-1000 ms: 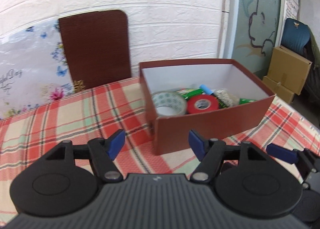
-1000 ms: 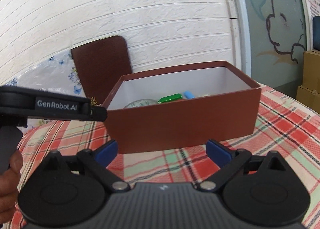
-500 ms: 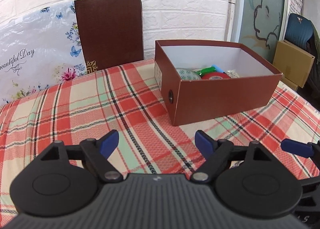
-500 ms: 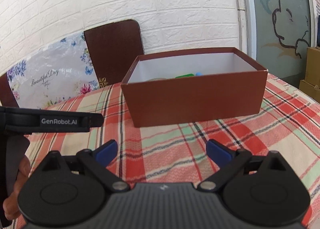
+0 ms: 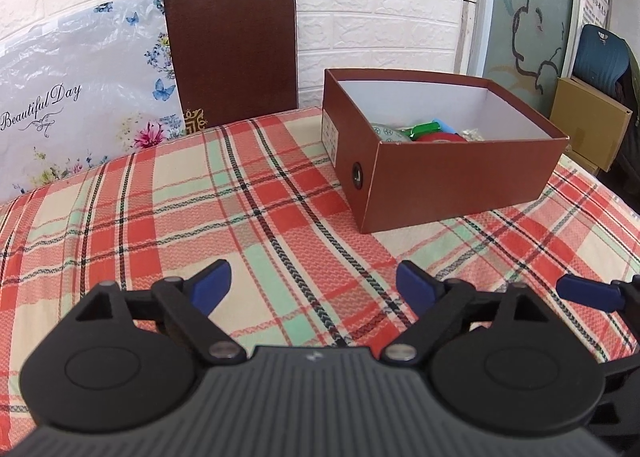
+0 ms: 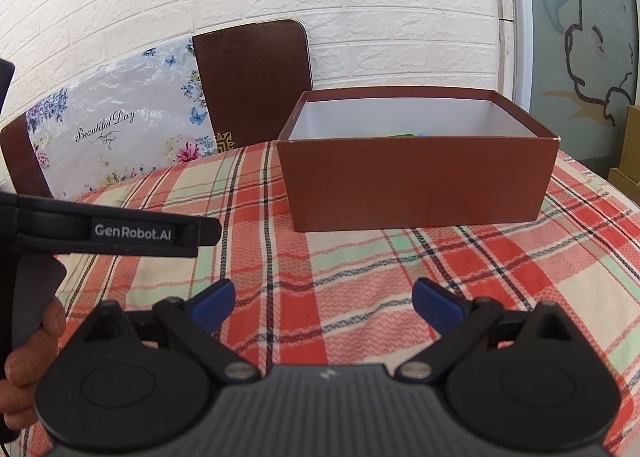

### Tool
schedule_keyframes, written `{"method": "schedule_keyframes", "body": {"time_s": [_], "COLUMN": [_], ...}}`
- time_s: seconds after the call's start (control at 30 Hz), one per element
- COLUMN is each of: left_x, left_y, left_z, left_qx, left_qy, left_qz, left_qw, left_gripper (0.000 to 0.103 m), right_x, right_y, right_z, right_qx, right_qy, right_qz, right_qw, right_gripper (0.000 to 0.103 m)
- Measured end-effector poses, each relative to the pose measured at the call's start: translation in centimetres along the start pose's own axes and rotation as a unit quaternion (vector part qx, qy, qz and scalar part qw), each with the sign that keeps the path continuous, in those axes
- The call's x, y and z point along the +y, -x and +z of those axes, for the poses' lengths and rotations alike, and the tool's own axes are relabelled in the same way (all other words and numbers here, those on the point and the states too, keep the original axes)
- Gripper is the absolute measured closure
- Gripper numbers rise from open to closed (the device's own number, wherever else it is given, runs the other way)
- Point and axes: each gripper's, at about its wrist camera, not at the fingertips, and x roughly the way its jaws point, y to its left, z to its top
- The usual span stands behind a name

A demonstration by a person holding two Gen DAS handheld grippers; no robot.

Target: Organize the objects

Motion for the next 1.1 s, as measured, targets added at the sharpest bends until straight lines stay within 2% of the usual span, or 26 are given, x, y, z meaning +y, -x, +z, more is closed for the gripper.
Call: {"method": "schedule_keyframes", "body": {"time_s": [0.47, 0.7, 0.9, 1.1], "left_x": [1.1, 1.6, 2.7, 3.5], "left_y": [0.1, 0.3, 0.6, 0.2], "left_z": [-0.4, -0.4, -1.0, -1.6], "left_qx": [0.025, 0.034, 0.041, 0.058], "left_qy": [0.016, 0.020, 0.028, 0.042], "left_qz": [0.026, 0.060, 0.098, 0.109], "left_qw": [0.9992, 0.9974, 0.9940, 0.9914], "left_gripper": [0.006, 0.005, 0.000, 0.000], "right_x": [0.5, 1.3, 2.0, 2.6], "right_y": [-0.6, -1.0, -1.1, -1.5], "right_z": [-0.5, -0.7, -0.8, -1.1], "right_qx": [0.008, 0.011, 0.011, 0.018], "right_qy": [-0.005, 0.011, 0.016, 0.022], "right_qz": [0.018, 0.034, 0.057, 0.068], "right_qw": [1.000, 0.999, 0.998, 0.997], "right_gripper": [0.003, 0.003, 0.003, 0.003]}}
